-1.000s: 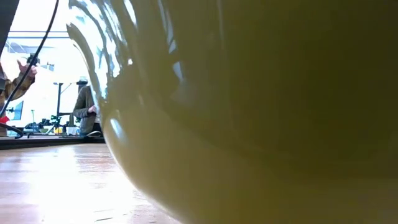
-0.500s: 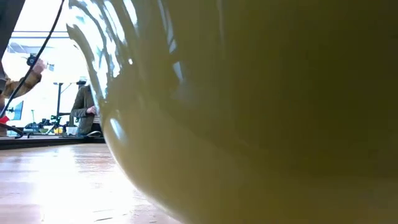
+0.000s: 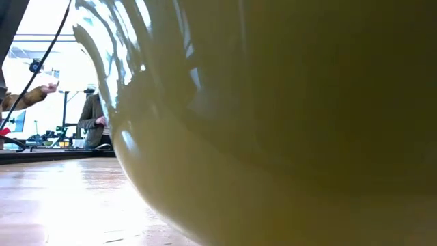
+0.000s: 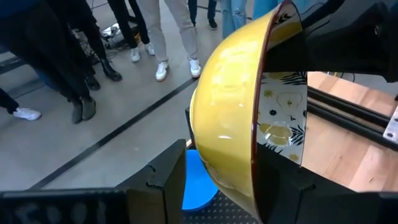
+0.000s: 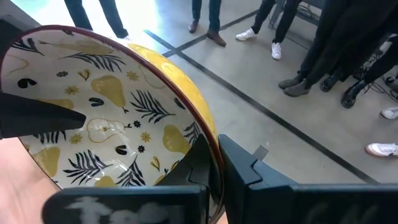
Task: Pick & Place Mini bowls
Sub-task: Stack the top white bowl on top of the white bowl on the shelf
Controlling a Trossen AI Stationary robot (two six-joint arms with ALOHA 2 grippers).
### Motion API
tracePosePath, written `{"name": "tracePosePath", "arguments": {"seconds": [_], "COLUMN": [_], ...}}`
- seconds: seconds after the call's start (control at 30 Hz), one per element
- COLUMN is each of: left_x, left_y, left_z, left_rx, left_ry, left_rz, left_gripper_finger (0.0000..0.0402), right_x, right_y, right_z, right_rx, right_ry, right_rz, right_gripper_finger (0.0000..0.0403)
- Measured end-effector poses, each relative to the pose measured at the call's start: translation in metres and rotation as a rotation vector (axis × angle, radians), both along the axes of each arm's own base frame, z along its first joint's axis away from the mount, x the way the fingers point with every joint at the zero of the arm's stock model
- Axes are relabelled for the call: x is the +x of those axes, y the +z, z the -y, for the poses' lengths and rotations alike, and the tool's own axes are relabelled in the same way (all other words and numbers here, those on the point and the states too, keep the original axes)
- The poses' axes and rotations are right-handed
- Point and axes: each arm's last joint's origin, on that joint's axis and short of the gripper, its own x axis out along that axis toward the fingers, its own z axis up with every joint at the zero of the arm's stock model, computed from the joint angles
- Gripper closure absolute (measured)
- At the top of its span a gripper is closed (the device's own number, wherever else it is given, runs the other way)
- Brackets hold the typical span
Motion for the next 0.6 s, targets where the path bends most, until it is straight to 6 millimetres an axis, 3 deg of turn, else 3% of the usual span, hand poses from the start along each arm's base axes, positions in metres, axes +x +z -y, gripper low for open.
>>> {"name": "tracePosePath", "arguments": {"seconds": [0.17, 0.43, 0.6], "left_x": [0.0002, -0.0005, -0.0009], "left_y": [0.0004, 0.0022, 0.0017], "left_z": [-0.0003, -0.0039, -0.0043], "left_rx": [-0.006, -0.025, -0.029], "left_ry": [0.004, 0.065, 0.068], "left_rz": [0.012, 0.07, 0.067], "left_gripper_finger": [0.026, 0.0363, 0.0365], "right_x": [0.0, 0.0006, 0.0005], "right_y": [0.0001, 0.0013, 0.0012], "right_z": [0.0001, 0.0001, 0.0], "right_rx": [0.0, 0.004, 0.008], "right_ry": [0.0, -0.016, -0.015], "right_rz": [0.001, 0.029, 0.028], "right_gripper_finger": [0.0392, 0.0388, 0.0387]}}
